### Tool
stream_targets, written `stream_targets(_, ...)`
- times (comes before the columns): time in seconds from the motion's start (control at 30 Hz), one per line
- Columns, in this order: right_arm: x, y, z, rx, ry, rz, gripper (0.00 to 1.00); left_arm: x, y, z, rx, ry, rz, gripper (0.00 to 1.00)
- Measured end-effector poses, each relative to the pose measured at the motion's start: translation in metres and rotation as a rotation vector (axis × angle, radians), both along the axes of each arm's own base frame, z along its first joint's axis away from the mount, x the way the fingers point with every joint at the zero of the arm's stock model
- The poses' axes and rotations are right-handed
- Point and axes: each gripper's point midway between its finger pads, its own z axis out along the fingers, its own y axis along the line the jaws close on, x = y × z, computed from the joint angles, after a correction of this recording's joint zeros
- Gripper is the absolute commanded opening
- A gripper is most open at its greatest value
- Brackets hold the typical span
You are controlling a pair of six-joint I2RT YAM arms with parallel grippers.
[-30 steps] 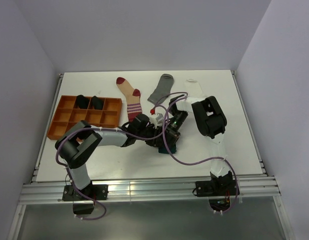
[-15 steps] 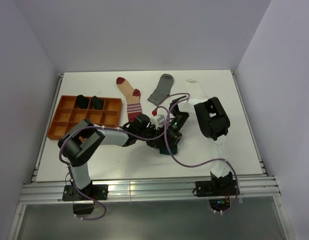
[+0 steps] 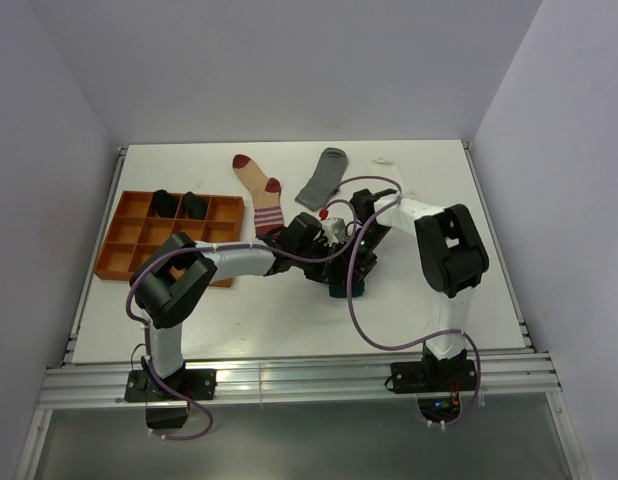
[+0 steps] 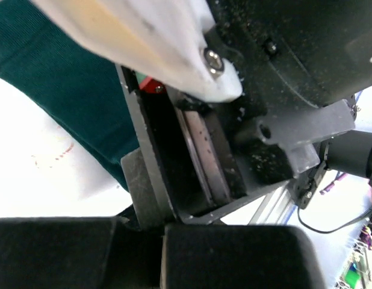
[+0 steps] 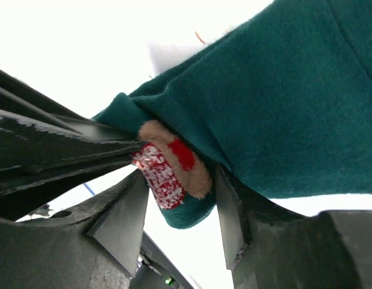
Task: Roll the socks
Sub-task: Roll the sock at the center of the board.
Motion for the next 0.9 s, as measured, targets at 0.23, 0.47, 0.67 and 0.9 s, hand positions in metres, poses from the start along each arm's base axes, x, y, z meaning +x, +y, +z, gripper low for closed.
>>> stream_targets(0.23,0.004,-0.015,0.003,0.000,-0.037,-0.027,0.62,-0.001,-0.010,0.009,0.035,0.019,-0.009,0.01)
stream_targets(0.47,0.003,-0.020,0.003,0.025,0.001,-0.038,0.63,0.000,-0.015,0.009,0.043,0.043,-0.012,0.00)
stream_targets(0.67,0.011,-0.015,0.006,0.141,0.107,-0.091,0.59,0.003,-0.007,-0.009,0.078,0.167,0.091,0.00)
stream_targets(0.9,0.027,-0.015,0.008,0.243,0.110,-0.149,0.56,0.001,-0.002,-0.021,0.091,0.262,0.146,0.00)
